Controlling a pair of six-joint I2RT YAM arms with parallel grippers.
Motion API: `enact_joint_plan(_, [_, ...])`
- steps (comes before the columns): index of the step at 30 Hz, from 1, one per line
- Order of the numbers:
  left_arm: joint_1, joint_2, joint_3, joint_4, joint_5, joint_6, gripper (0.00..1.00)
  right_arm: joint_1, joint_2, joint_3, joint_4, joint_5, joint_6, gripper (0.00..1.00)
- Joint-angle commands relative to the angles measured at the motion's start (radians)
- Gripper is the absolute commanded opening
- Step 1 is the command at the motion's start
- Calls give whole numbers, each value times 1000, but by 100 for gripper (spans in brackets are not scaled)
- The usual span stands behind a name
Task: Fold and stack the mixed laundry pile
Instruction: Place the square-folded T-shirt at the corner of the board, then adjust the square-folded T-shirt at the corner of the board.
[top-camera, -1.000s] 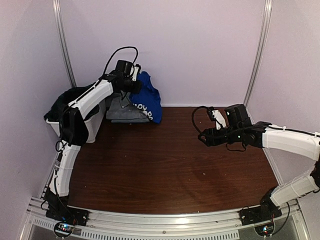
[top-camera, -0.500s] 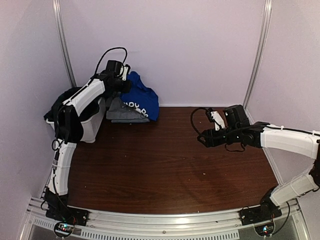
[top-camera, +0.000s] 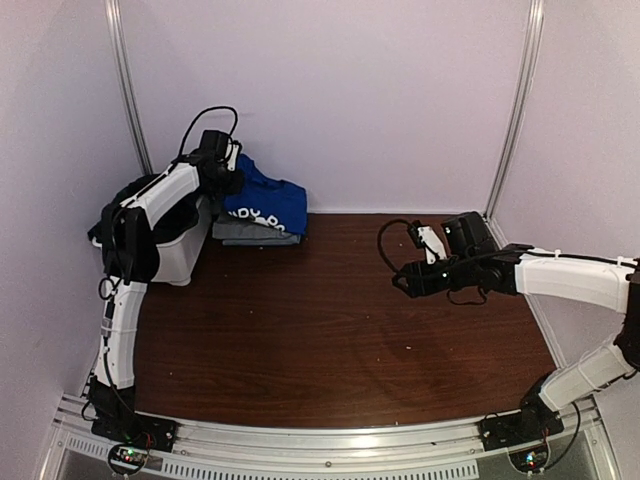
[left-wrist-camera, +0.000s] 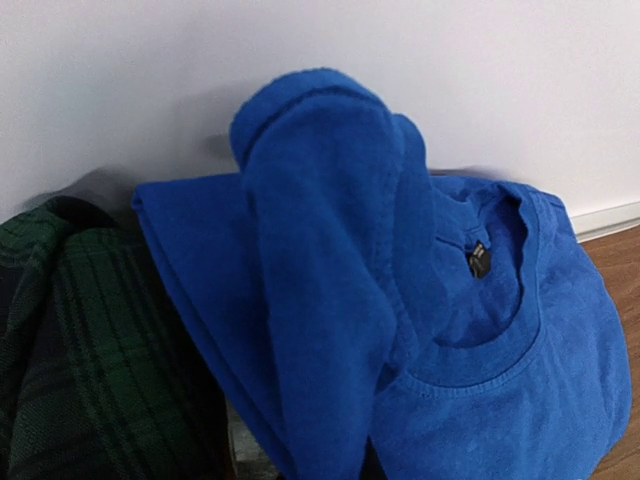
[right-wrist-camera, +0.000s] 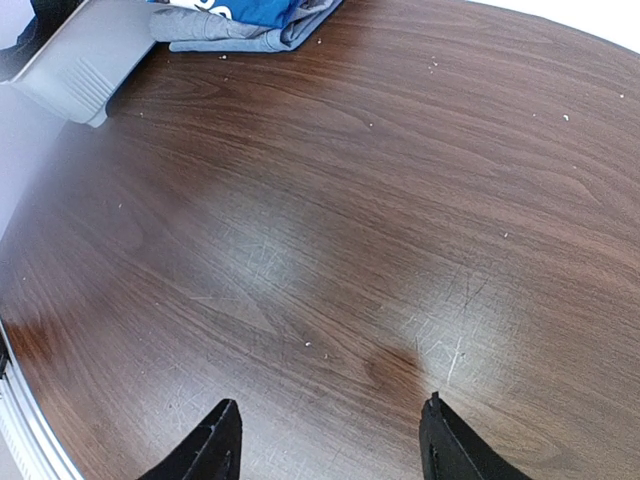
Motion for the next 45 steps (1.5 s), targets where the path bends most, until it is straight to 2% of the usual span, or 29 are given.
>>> enact_joint_plan(1, [23,-12,11,76,-82,30,0,-4,16,35,19,-16,10,61])
enact_joint_plan(6, [25,33,26,71,-117,37,0,-5,23,40,15,-16,8,61])
enact_joint_plan(8, [25,41,15,75,-116,39,15,-5,23,42,14,-17,8,61])
enact_joint_plan(9, [25,42,10,78,-111,39,28,-6,23,40,14,-15,8,61])
enact_joint_plan(11, [24,41,9,76,-118,34,48,-5,25,40,14,-16,9,61])
enact_joint_plan(15, [23,13,11,72,-142,33,65,-5,28,44,10,-19,10,62])
enact_joint_plan(23, [-12,-72,7,68,-110,105,78,-6,26,46,19,-22,10,63])
enact_joint_plan(28, [-92,-102,-62,72,-38,181,76,-5,27,63,14,-10,5,63])
enact_joint_plan(32, [-133,-146,-200,113,34,218,74,-7,36,76,18,-16,4,64])
enact_joint_plan(39, [-185,-330,-582,318,-12,311,96,-10,36,70,22,-27,5,64])
enact_joint_plan(41, [-186,-375,-708,425,-27,341,98,-10,35,63,28,-30,7,64])
enact_joint_plan(45, [-190,-367,-786,503,-80,400,98,-13,37,58,30,-40,11,64])
